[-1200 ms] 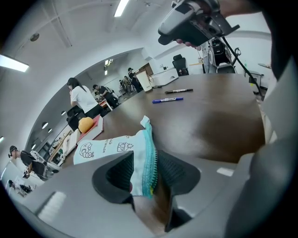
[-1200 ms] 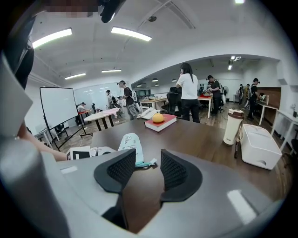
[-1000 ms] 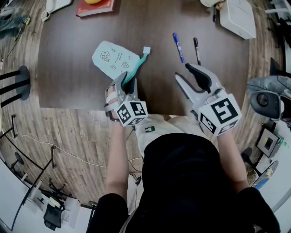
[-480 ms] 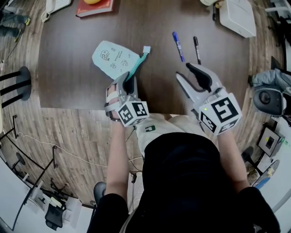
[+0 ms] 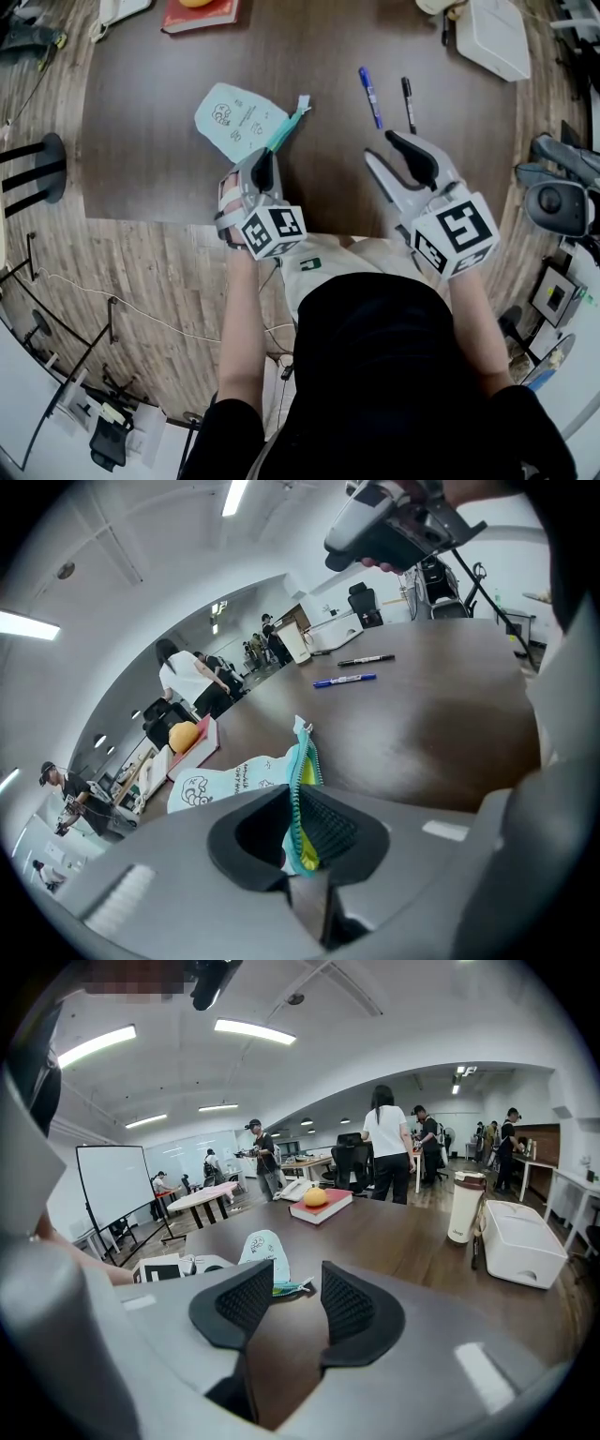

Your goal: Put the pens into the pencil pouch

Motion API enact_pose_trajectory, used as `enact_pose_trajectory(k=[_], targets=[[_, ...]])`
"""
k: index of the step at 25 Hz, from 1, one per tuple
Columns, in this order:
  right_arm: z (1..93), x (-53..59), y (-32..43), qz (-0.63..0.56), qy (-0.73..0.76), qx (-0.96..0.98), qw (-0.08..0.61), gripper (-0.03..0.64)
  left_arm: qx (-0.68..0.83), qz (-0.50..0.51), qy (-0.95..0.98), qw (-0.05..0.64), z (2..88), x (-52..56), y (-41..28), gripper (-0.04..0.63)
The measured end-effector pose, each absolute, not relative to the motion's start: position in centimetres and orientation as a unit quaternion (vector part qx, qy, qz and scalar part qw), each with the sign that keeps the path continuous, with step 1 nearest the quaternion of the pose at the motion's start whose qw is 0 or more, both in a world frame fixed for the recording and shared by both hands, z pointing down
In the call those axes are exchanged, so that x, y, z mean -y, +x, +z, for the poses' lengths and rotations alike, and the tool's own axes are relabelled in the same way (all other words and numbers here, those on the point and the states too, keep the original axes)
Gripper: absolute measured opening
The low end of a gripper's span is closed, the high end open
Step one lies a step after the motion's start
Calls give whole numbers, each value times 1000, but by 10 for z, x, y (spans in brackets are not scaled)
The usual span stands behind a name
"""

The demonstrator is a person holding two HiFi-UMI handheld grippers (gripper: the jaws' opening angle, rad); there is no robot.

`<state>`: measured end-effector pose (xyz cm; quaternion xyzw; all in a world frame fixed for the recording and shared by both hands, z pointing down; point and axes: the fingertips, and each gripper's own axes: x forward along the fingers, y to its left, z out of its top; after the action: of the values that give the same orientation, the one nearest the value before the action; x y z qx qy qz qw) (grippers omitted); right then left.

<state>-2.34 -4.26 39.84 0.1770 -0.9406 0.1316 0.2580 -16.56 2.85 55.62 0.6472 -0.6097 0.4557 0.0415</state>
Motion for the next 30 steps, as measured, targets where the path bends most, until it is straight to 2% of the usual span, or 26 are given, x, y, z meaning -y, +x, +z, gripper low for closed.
enact_pose_trajectory(k=[17, 30], targets=[[390, 40, -19, 128, 180, 944, 244, 167, 632, 383, 666, 98, 532, -28, -162, 15], [384, 46, -4, 128, 192, 943, 238, 167, 634, 389, 665, 69, 493, -17, -160, 15]])
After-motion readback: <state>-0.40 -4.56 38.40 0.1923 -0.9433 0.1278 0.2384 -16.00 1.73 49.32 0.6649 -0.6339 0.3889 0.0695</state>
